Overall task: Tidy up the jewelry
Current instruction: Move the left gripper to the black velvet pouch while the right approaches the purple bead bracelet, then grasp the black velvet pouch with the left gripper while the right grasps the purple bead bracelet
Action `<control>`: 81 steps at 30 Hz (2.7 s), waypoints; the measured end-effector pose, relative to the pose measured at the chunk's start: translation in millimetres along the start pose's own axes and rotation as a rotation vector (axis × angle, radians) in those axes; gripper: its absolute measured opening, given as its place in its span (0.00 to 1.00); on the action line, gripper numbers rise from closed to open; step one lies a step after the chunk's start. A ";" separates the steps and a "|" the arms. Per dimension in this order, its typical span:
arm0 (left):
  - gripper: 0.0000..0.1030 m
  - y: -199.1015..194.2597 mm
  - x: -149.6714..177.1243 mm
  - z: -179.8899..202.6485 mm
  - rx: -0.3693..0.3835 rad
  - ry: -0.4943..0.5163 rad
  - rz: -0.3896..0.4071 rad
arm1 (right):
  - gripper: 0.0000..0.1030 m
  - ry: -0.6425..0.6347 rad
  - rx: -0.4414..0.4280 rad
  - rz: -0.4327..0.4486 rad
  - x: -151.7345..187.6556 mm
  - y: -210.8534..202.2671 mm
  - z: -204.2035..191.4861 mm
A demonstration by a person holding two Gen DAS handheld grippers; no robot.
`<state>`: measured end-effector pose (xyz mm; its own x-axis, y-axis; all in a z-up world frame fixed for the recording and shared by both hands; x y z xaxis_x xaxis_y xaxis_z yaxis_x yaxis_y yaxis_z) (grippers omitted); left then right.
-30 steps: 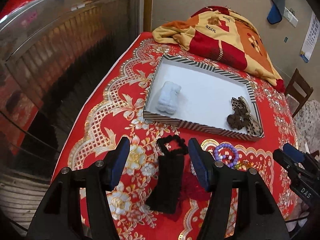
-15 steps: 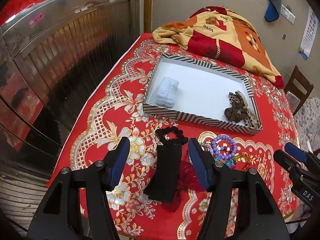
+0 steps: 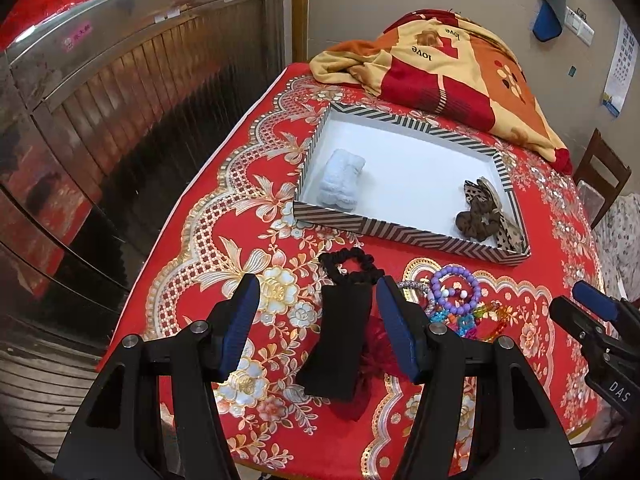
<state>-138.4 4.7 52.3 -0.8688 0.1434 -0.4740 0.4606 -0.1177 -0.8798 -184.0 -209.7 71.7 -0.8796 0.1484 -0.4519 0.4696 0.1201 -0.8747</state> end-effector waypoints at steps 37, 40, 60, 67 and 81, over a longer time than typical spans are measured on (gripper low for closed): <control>0.59 52.6 22.2 -19.6 0.186 -0.054 -0.246 | 0.58 0.029 -0.008 -0.064 8.5 51.0 22.1; 0.59 61.1 23.8 -17.0 0.179 -0.043 -0.266 | 0.52 0.033 0.002 -0.075 1.0 65.6 25.1; 0.64 118.2 12.8 -7.2 0.202 -0.036 -0.387 | 0.22 -0.188 0.090 -0.221 -14.2 144.6 13.9; 0.31 121.5 10.8 -7.0 0.189 -0.008 -0.365 | 0.09 -0.166 0.042 -0.198 -16.0 132.5 16.2; 0.27 57.2 3.2 -32.5 0.208 -0.058 -0.241 | 0.09 -0.174 -0.027 -0.022 -40.3 48.0 1.0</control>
<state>-108.9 30.3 -0.7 -0.9601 0.1356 -0.2447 0.1985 -0.2861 -0.9374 -126.0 -210.9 47.8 -0.8887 -0.0263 -0.4578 0.4495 0.1478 -0.8810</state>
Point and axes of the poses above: each gripper's, at about its wrist camera, not at the fingertips, and y roughly the way its jaws point, z to its right, x to its underside, the point moved 1 cm from there along y, roughly the way its jaws point, and after that the axes turned 5 degrees about -z, right-handed, at the moved point
